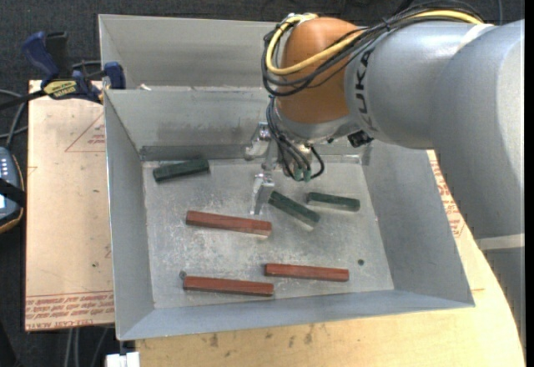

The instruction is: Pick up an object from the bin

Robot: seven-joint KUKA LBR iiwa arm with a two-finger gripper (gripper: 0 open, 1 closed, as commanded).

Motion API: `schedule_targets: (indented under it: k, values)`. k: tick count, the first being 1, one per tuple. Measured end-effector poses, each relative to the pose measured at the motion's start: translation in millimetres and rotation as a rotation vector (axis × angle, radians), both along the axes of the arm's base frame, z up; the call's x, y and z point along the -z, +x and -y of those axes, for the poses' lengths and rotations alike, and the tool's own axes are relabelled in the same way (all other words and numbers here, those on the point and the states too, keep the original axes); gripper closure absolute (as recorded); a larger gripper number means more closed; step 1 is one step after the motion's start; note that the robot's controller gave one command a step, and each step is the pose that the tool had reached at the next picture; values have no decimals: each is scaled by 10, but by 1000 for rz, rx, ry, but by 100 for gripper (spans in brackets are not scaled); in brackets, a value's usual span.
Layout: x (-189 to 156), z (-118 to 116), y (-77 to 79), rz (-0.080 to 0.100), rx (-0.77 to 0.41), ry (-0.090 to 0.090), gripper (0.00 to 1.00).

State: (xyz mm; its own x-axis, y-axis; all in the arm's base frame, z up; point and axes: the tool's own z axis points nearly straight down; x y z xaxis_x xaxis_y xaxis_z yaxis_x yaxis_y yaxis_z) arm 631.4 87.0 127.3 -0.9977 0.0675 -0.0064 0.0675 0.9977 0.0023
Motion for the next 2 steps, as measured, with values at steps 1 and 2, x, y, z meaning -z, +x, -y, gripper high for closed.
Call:
schedule_targets:
  k: [1, 2]
  values:
    - [381, 72, -491, -6, -40, -1, 100]
    - [381, 73, -491, -6, -40, -1, 100]
